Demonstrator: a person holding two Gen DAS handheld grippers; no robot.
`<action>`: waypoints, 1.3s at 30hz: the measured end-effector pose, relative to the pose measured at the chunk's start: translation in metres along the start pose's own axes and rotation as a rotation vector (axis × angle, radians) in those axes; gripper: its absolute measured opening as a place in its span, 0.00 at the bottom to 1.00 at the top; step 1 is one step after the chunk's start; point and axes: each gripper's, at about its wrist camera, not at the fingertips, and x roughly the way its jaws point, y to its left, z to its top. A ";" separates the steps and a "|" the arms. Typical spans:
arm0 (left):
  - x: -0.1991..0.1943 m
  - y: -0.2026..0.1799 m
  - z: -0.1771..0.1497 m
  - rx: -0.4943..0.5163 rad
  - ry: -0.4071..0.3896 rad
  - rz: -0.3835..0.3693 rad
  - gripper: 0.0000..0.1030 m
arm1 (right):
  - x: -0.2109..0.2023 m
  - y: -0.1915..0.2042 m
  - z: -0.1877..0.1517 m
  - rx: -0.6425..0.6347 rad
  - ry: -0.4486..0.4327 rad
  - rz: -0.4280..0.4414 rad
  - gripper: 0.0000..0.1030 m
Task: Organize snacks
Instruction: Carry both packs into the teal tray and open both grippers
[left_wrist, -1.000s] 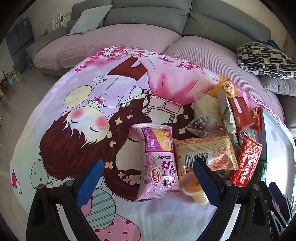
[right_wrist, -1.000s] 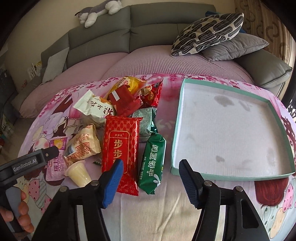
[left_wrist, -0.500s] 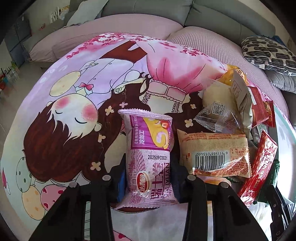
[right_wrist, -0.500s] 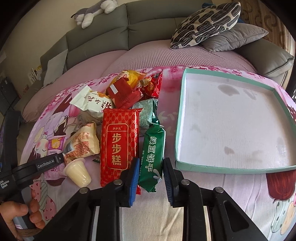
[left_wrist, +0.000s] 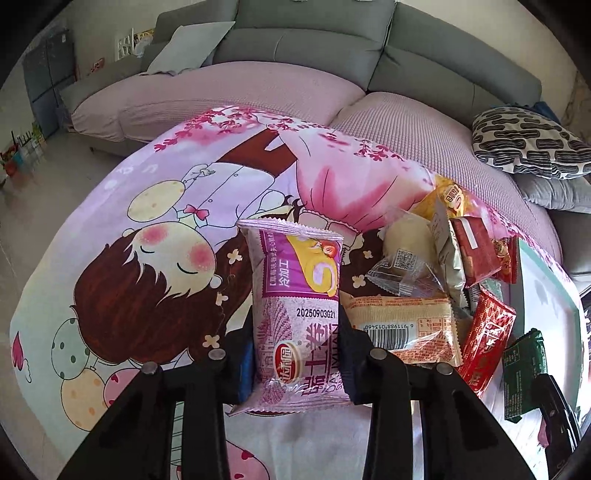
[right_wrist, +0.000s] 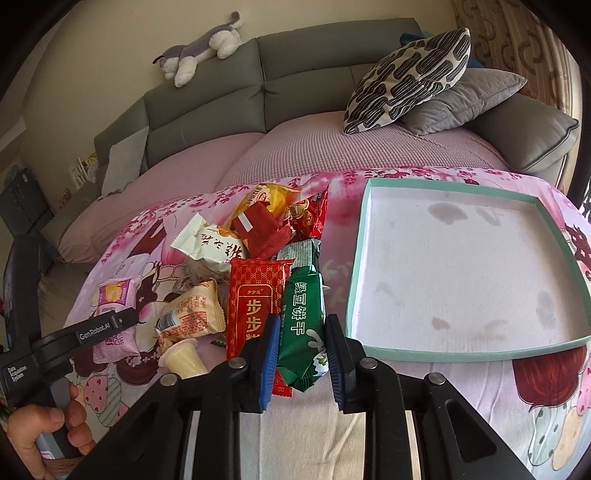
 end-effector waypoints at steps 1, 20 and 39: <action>-0.003 -0.002 0.001 0.005 -0.011 -0.001 0.37 | -0.002 -0.001 0.001 0.005 -0.004 0.006 0.25; -0.034 -0.152 -0.013 0.351 -0.054 -0.219 0.37 | -0.046 -0.100 0.038 0.173 -0.201 -0.133 0.25; 0.041 -0.299 -0.021 0.529 0.086 -0.350 0.38 | -0.002 -0.183 0.044 0.220 -0.187 -0.288 0.26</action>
